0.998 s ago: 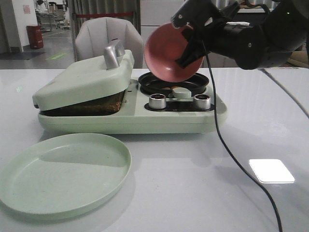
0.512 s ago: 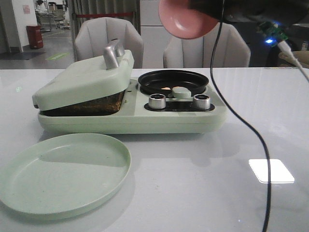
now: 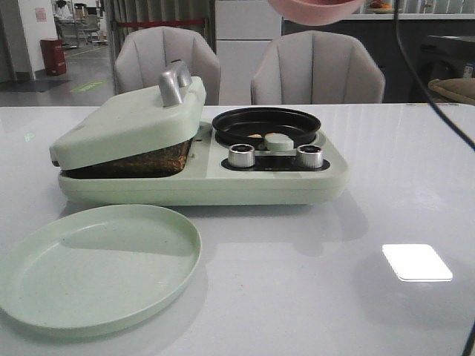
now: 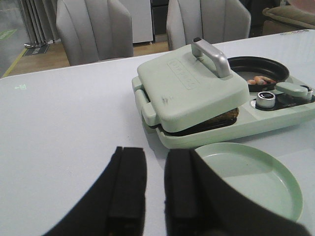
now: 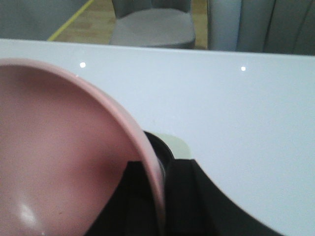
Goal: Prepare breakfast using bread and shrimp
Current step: 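Carry the pink bowl back and lower it onto the table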
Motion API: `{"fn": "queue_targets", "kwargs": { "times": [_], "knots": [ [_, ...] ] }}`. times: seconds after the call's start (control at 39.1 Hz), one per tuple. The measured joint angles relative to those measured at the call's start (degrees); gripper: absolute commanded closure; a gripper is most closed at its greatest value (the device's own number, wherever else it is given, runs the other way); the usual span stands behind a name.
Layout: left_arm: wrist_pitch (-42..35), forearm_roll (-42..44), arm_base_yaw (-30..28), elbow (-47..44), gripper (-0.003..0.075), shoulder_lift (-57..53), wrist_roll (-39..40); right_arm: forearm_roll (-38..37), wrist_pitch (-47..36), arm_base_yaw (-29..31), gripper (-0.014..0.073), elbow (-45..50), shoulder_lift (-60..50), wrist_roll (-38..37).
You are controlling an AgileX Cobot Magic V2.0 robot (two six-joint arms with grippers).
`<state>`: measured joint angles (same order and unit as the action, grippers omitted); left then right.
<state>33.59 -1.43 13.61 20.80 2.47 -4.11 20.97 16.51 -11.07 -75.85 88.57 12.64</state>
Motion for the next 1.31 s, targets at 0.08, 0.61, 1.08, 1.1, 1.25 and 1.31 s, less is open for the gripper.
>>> {"fn": "queue_targets", "kwargs": {
  "times": [0.08,0.61,1.08,1.1,1.25,1.31],
  "knots": [
    [0.0,0.0,0.0,0.0,0.0514,0.0,0.0,-0.28,6.41,2.81,0.0456,0.0,-0.86,0.0],
    [0.0,0.0,0.0,0.0,0.0514,0.0,0.0,-0.43,22.89,15.14,0.0456,8.6,-0.16,0.0],
    [0.0,0.0,0.0,0.0,0.0514,0.0,0.0,0.34,20.61,16.43,0.0363,12.76,9.55,-0.04],
    [0.0,0.0,0.0,0.0,0.0514,0.0,0.0,0.19,20.51,16.43,0.034,12.76,9.74,-0.04],
    [0.0,0.0,0.0,0.0,0.0514,0.0,0.0,-1.47,20.0,16.43,0.0184,12.76,10.35,-0.13],
    [0.0,0.0,0.0,0.0,0.0514,0.0,0.0,-1.73,19.95,16.43,0.0155,12.76,10.55,-0.13]
  ]
}}
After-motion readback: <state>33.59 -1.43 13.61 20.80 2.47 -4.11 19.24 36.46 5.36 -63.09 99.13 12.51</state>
